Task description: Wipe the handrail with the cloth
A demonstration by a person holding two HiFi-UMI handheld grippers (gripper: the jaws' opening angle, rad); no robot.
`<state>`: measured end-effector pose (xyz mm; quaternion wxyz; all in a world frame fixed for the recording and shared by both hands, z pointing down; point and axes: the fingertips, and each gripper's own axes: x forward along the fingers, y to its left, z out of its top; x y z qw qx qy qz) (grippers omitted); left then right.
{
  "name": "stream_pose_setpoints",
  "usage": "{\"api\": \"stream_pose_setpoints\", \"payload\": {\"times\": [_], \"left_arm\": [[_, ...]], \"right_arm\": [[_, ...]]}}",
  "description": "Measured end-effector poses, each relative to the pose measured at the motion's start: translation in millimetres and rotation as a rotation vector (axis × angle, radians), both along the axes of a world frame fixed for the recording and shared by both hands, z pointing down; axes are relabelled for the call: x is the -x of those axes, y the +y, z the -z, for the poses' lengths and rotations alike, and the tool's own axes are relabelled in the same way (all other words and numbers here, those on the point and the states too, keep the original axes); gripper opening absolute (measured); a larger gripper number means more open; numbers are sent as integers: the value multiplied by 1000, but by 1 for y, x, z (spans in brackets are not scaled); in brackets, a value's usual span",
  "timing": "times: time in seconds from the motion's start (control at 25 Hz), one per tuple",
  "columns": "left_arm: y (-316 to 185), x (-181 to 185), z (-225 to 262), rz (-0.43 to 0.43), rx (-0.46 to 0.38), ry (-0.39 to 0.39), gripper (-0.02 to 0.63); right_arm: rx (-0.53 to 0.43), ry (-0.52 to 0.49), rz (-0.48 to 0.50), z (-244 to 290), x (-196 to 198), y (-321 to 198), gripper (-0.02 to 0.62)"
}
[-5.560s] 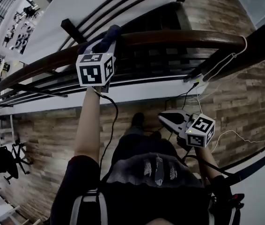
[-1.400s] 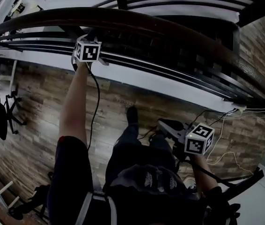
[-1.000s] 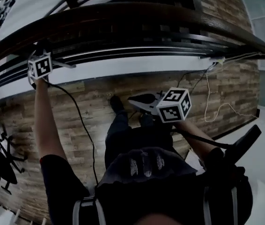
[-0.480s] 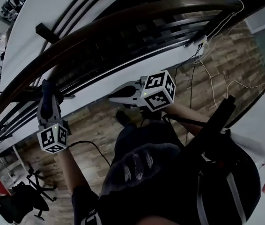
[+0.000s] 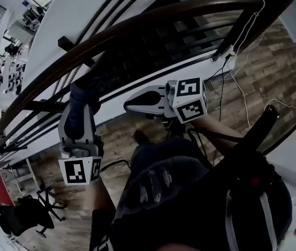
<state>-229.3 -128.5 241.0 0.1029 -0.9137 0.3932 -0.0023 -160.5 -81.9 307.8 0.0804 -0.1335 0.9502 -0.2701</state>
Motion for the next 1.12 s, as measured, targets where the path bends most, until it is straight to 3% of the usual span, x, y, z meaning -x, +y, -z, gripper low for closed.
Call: {"api": "stream_pose_setpoints", "payload": {"times": [0.28,0.48,0.72,0.96,1.12], "left_arm": [[54,-23,-40,41,164,20,95],[81,-19,-41,-14,150,-3,95],[118,26,-47,-91,149,-7,95],[127,89,-60,-162,229,53,95],[107,141,-78,-219,272,9,95]], "right_arm": [[-79,-14,24,4,-24,37,3],[-85,-38,12,8,-8,59,3],[-136,18,4,20,45,102,3],[-51,3,-50,4,116,114,3],[-13,-19,-76,-11,180,95,3]]}}
